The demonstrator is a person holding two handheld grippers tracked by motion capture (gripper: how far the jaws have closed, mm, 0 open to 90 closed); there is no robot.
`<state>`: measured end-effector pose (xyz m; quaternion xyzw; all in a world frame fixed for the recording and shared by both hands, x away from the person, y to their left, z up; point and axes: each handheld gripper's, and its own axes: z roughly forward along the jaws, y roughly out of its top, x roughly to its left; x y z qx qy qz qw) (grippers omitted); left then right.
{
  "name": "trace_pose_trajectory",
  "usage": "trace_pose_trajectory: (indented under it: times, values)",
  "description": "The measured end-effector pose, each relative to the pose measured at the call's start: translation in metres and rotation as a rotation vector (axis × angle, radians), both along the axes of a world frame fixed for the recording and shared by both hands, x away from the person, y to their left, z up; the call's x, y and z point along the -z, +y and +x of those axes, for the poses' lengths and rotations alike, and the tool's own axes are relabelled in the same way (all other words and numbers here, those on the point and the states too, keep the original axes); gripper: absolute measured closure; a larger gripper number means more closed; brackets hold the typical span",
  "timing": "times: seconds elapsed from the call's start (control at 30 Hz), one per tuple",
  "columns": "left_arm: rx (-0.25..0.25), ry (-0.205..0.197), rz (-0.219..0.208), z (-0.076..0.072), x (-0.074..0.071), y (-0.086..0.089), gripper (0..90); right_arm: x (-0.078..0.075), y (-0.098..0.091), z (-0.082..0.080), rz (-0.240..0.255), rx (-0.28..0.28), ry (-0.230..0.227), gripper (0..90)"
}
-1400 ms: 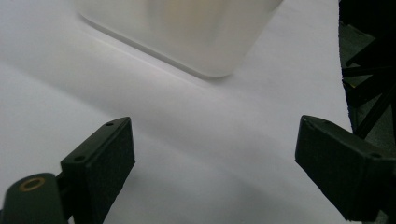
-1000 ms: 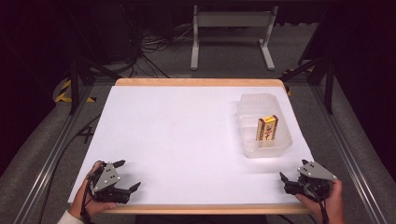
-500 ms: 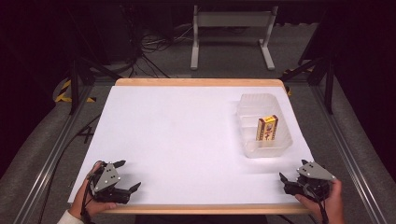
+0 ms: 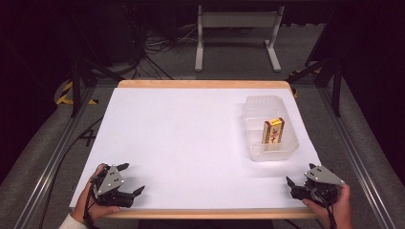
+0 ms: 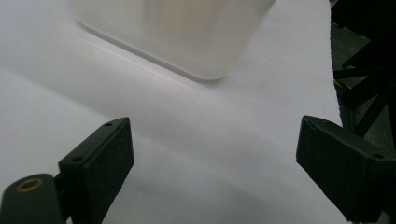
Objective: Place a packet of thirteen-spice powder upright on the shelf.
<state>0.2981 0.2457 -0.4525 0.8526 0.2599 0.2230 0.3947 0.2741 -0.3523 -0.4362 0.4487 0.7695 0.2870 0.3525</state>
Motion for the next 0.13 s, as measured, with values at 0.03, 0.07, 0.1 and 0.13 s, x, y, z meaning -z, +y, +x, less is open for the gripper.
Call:
trace_pose_trajectory:
  times: [0.03, 0.07, 0.1, 0.13]
  values:
    - [0.0, 0.001, 0.0, 0.0002, 0.0001, -0.0002, 8.9, 0.0, 0.0, -0.0001, 0.001, 0.001, -0.001, 11.4]
    - [0.0, 0.001, -0.001, 0.0004, 0.0002, -0.0003, 8.9, -0.0001, 0.0, -0.0002, 0.002, 0.001, 0.0, 11.4]
    - [0.0, 0.001, -0.001, 0.0007, 0.0001, -0.0004, 8.9, -0.0001, 0.0001, -0.0003, 0.002, 0.001, -0.001, 11.4]
    - [-0.001, 0.003, -0.001, 0.001, 0.0001, -0.0008, 8.9, 0.0, 0.0002, -0.0004, 0.002, 0.0, -0.001, 11.4]
